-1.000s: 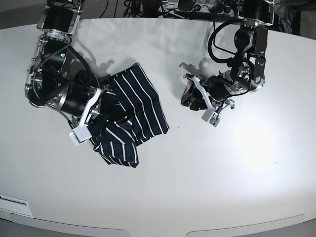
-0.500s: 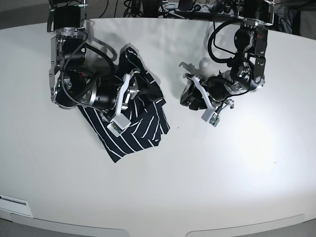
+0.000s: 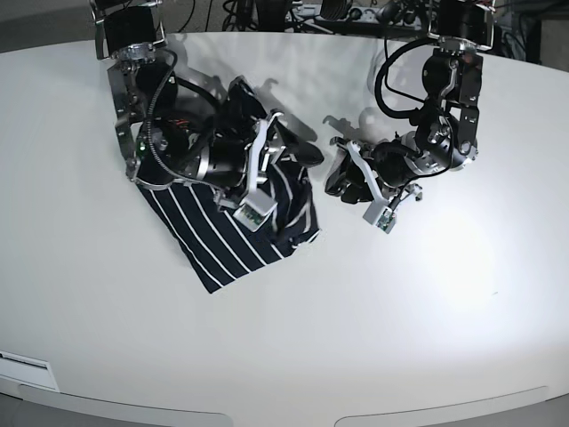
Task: Fold the T-shirt properly
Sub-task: 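Grasp the folded bundle's edges with both grippers and tuck them under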
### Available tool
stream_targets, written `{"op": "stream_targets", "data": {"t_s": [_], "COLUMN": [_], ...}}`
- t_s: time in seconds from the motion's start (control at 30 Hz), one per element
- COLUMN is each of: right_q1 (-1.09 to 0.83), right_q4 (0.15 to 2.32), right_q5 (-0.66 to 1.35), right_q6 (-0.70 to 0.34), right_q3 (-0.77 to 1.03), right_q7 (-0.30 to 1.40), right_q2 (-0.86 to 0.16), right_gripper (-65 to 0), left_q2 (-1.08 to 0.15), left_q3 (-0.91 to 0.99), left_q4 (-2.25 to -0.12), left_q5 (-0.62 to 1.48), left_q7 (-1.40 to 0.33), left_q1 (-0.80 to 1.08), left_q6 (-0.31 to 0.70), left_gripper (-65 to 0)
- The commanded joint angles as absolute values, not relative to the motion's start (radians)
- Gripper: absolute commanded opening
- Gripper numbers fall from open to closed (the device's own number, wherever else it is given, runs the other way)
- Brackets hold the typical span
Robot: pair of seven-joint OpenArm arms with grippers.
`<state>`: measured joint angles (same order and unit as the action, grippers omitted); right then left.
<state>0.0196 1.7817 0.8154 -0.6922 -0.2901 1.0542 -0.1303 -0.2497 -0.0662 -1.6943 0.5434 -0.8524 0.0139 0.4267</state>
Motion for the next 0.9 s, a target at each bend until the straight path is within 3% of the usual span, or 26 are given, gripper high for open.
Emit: {"op": "stream_targets", "data": {"t_s": [0.0,0.2,0.43,0.5,0.57,0.63,0.67,0.7,0.77,0.8,0.87], "right_q1": [0.039,0.044,0.080,0.109,0.144,0.181,0.197,0.214,0.239,0.249,0.262], "right_q4": [1.798,1.798,1.798,1.798,1.798,1.798,1.798,1.798,1.798,1.798,1.798], "right_q5": [0.804,0.466,0.453,0.476,0.477,0.448,0.415,0.374,0.279,0.234,0.156], "right_q6": [-0.698,-0.698,-0.682,-0.659,-0.648,-0.605,-0.559,-0.510,-0.422,-0.388,-0.342], "right_q3": [-0.329,-0.507,-0.516,-0.516,-0.516,-0.515,-0.514,-0.514,-0.514,-0.514,-0.514], "right_q7": [1.020,0.876,0.710,0.674,0.662,0.663,0.665,0.667,0.679,0.685,0.682], "right_q2": [-0.128,-0.130,-0.128,-0.127,-0.128,-0.128,-0.128,-0.128,-0.128,-0.129,-0.136], "right_gripper": [-26.4,-27.7,-27.7,-27.7,-27.7,-27.8,-30.6,-38.5,-61.3,-65.0,-65.0], "left_q2": [-0.255,-0.285,-0.311,-0.325,-0.336,-0.339,-0.339,-0.340,-0.344,-0.344,-0.344], "left_q3": [-0.063,-0.028,0.104,0.143,0.176,0.204,0.210,0.210,0.208,0.208,0.197], "left_q4": [-1.711,-1.711,-1.718,-1.718,-1.718,-1.718,-1.718,-1.718,-1.718,-1.718,-1.720], "left_q5": [0.558,0.533,0.670,0.722,0.800,0.885,0.941,1.000,1.144,1.229,1.391], "left_q7": [-0.832,-0.838,-0.875,-0.886,-0.916,-0.960,-0.988,-1.023,-1.115,-1.172,-1.268], "left_q1": [-0.001,-0.015,-0.020,-0.020,-0.020,-0.019,-0.019,-0.020,-0.019,-0.019,-0.020], "left_q6": [0.427,0.427,0.431,0.464,0.488,0.522,0.541,0.567,0.640,0.685,0.698], "left_gripper": [-43.8,-43.8,-45.1,-51.7,-63.7,-65.0,-65.0,-65.0,-65.0,-65.0,-65.0]}}
